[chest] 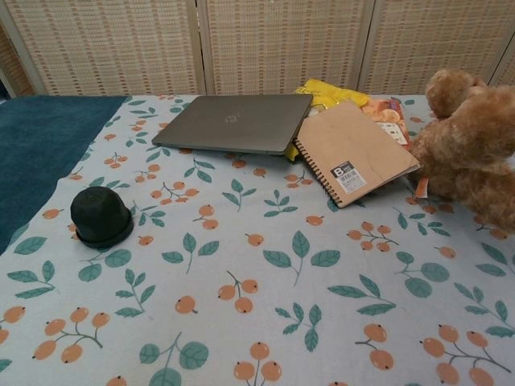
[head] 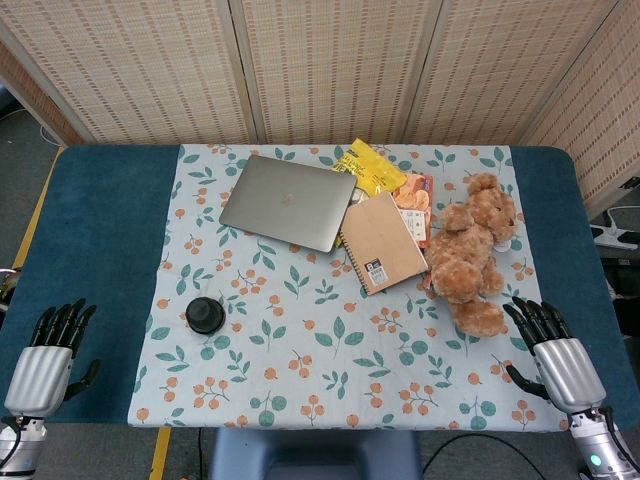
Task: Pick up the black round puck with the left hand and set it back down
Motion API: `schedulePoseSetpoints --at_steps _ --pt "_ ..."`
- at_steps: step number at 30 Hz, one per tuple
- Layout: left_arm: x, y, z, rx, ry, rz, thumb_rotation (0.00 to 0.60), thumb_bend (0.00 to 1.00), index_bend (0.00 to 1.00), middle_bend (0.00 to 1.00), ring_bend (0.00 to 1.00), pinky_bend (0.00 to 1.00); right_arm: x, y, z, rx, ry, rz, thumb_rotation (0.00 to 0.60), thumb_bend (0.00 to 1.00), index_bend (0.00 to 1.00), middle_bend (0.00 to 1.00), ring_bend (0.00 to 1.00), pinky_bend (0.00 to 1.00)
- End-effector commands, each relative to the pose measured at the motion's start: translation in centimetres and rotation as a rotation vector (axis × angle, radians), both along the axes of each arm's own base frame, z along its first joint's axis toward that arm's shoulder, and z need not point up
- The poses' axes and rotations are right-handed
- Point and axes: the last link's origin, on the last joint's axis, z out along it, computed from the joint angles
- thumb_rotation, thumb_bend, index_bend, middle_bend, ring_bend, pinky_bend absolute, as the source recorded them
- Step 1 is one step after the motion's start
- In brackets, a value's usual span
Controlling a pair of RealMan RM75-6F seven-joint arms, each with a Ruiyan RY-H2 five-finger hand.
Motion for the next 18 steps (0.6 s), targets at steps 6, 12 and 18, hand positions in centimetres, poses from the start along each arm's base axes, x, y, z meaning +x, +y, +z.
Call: schedulePoseSetpoints --at_steps 6,12,18 --pt "0.9 0.7 -2.6 -0.07 -0.001 -0.07 0.6 0.36 0.0 0.0 0.0 0.02 0.3 0.3 0.0 -0.001 0.005 0.008 0.6 0.18 0.0 0.0 0.0 0.0" --pt "2.8 1.7 -6.6 -0.108 -0.119 -0.158 0.6 0.36 0.0 0.0 0.0 0.03 0.4 0.7 0.1 0.006 -0.003 0.014 0.6 0.18 0.0 0.0 0.0 0.0" --pt "4.4 3.9 -10.1 -0.12 -0.16 -0.195 0.6 0.36 0.0 0.0 0.0 0.03 0.4 0.9 0.3 0.003 -0.011 0.012 0.6 0.18 0.0 0.0 0.0 0.0"
